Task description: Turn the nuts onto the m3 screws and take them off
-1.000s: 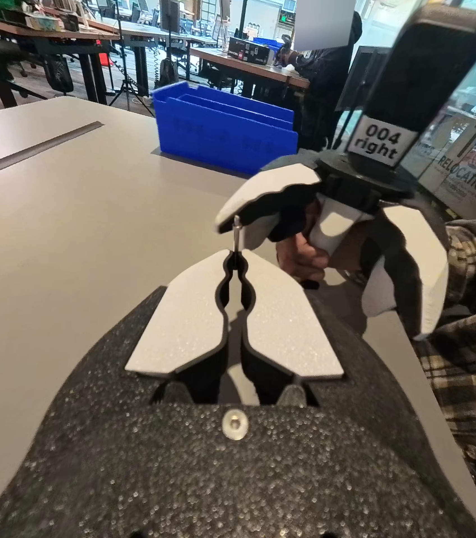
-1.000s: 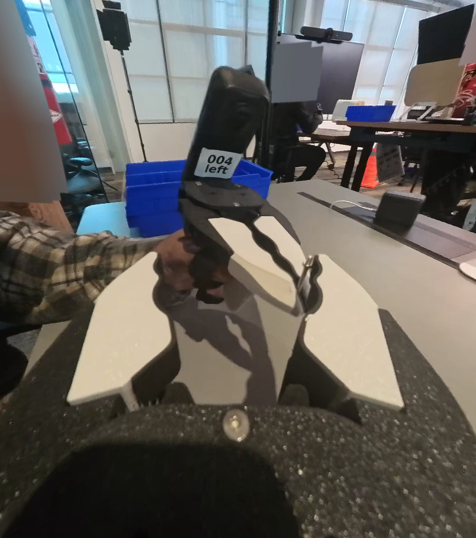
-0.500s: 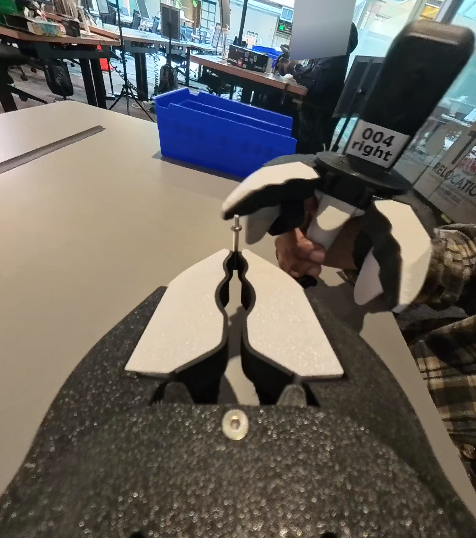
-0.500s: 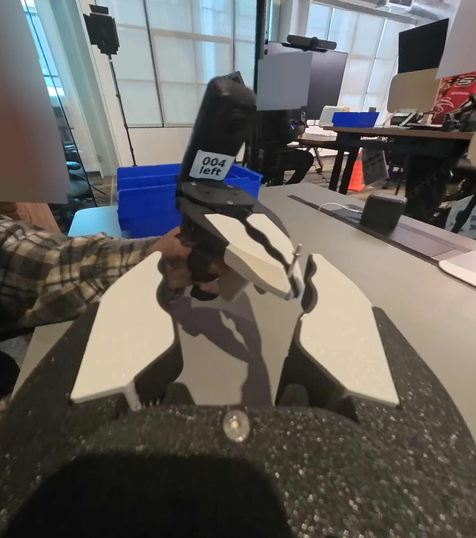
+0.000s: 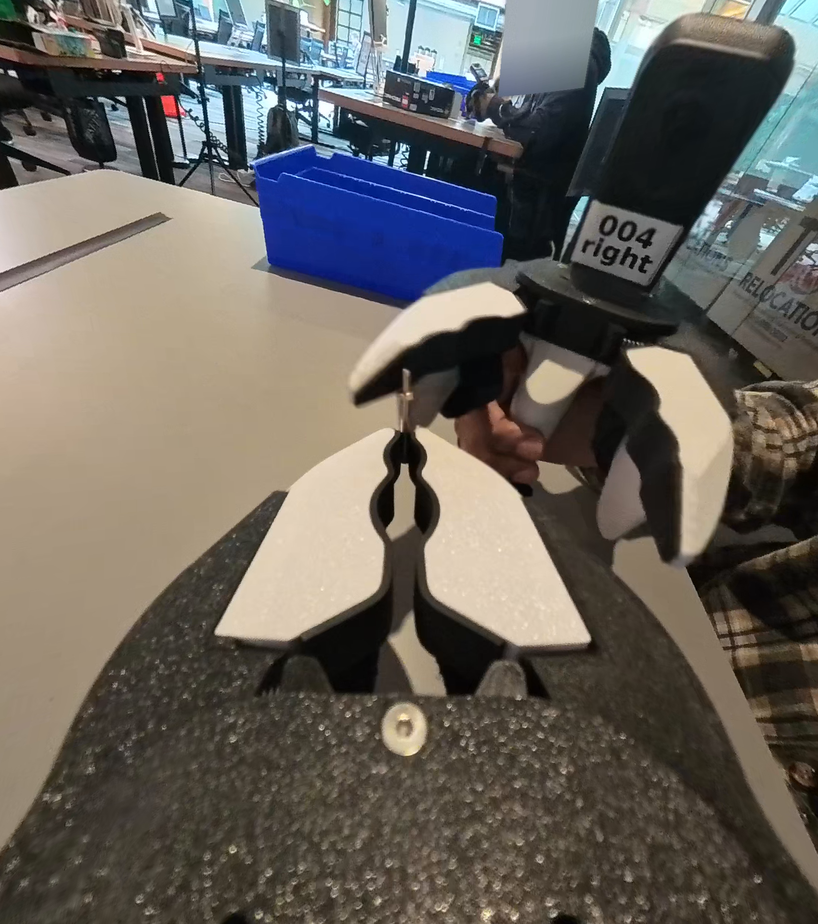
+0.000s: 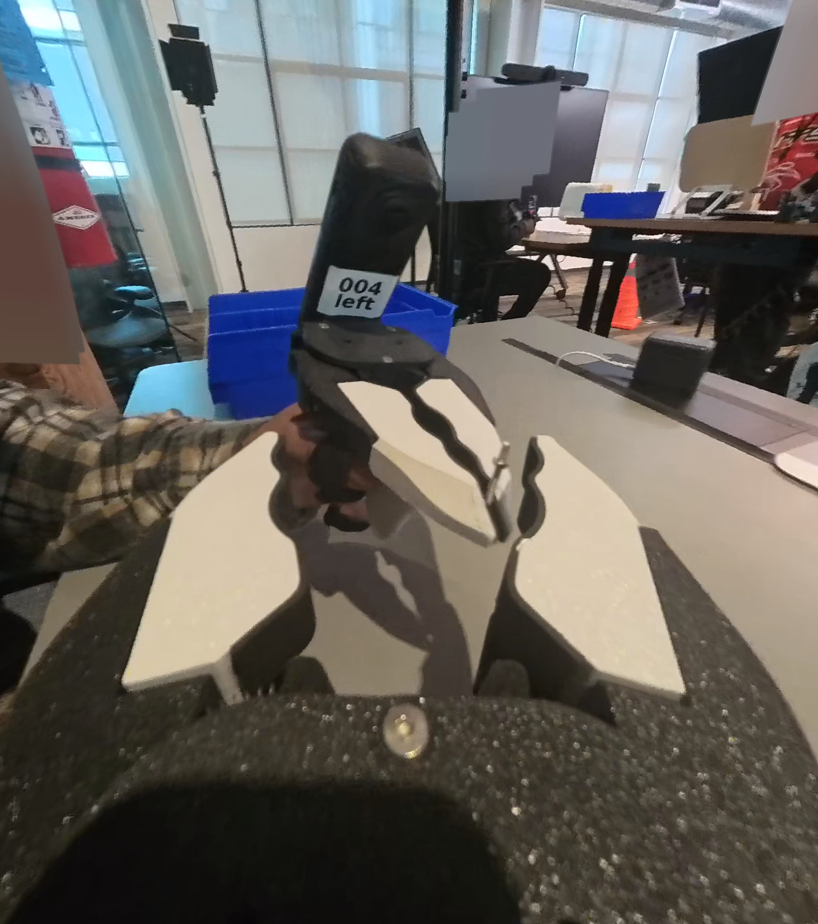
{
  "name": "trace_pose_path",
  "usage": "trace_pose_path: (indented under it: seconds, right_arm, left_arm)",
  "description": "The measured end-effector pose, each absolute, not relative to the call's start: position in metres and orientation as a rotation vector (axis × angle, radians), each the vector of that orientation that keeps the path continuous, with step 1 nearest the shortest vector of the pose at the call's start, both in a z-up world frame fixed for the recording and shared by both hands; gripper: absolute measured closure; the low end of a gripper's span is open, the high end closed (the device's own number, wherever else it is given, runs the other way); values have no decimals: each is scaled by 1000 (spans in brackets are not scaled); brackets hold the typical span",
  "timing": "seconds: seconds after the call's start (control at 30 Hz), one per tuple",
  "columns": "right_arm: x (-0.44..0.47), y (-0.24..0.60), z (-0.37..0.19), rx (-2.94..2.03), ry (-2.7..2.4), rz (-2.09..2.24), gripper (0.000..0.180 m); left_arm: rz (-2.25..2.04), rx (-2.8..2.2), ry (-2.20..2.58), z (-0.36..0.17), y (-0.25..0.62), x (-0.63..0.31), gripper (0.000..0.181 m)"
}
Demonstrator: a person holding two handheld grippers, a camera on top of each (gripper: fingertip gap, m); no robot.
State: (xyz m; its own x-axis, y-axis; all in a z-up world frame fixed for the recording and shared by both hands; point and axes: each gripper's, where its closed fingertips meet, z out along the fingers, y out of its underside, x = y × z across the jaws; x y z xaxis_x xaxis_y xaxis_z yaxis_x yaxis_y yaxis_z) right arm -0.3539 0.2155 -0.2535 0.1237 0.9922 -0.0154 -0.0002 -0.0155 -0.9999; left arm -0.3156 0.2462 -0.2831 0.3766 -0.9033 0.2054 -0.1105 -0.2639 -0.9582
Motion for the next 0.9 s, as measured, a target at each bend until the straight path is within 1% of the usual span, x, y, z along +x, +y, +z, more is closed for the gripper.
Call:
trace_pose_path:
  seconds: [0.03,0.1,0.13,0.17,0.3,0.37,0.43,0.5,0.53,0.63,0.73,0.8,0.87,0.9]
  right_arm:
    - [-357,212,-256,-1276,-1132,1136,91]
    - [-355,209,-258,-1276,-1140,1092,87]
    - [-352,209,-258,-1272,-1139,1070,89]
    - [-348,209,-256,-1263,-1134,1070,96]
    - [-349,219,-250,-1270,-1098,1078,90]
    - [-356,215,-254,-1274,-1127,1112,91]
    - [-358,209,-257,-1273,-1143,1105,86]
    - [-353,208,-257,-1267,-1150,1062,88]
    - [-350,208,-255,-1262,-1145,1066,93]
    - [-351,216,-248,-1261,-1122,1077,90]
    - [-359,211,-253,-1265,-1155,1111,91]
    - [-357,208,-255,-1267,-1157,1089,86]
    - [-350,207,-253,-1258,-1151,1073,93]
    - [-347,208,-250,-1258,-1135,1082,93]
  left_arm:
    - [-1011,-1660,908,-284,247,-316,179]
    - [-1008,-1669,887,-284,250,-320,179]
    - [-1011,-1670,875,-283,252,-322,179]
    - [-1015,-1668,870,-282,252,-323,179]
    - [-1017,-1650,901,-280,248,-317,179]
    - [-1013,-1651,902,-281,247,-317,179]
    - [-1010,-1659,889,-281,249,-320,179]
    - [-1014,-1657,873,-280,251,-323,179]
    - [-1017,-1653,873,-279,251,-323,179]
    - [-1020,-1644,898,-279,247,-319,179]
    - [-1013,-1647,899,-280,247,-318,179]
    - [-1014,-1654,883,-280,250,-322,179]
    - [-1019,-1654,871,-279,251,-324,179]
    - [-1021,-1652,877,-279,251,-323,179]
